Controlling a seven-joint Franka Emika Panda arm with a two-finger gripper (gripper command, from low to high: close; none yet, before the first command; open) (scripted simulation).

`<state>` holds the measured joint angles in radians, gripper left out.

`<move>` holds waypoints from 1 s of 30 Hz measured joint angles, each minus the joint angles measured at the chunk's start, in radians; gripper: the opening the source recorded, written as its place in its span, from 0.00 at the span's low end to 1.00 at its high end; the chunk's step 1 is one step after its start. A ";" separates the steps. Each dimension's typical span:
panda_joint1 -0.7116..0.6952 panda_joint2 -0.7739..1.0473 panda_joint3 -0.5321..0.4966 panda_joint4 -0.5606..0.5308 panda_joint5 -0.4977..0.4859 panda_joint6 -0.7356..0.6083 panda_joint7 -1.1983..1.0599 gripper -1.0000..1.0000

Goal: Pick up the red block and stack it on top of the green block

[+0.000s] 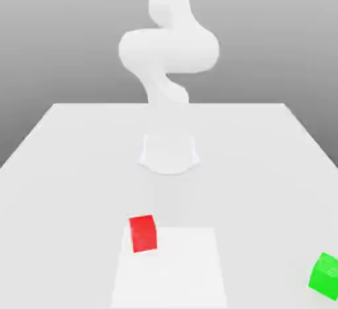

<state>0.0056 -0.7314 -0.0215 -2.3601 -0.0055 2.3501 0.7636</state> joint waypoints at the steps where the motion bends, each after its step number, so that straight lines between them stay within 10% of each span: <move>1: 0.002 0.034 -0.010 -0.029 -0.002 0.024 -0.018 0.50; 17: 0.014 0.619 -0.152 -0.486 -0.027 0.435 -0.325 0.50; 24: -0.036 0.899 -0.073 -0.485 0.122 0.662 -0.458 0.50; 25: -0.053 0.927 -0.053 -0.482 0.134 0.686 -0.467 0.00; 30: -0.054 0.927 -0.052 -0.482 0.131 0.685 -0.464 0.00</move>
<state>-0.0481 0.1952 -0.0739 -2.8416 0.1260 3.0350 0.2991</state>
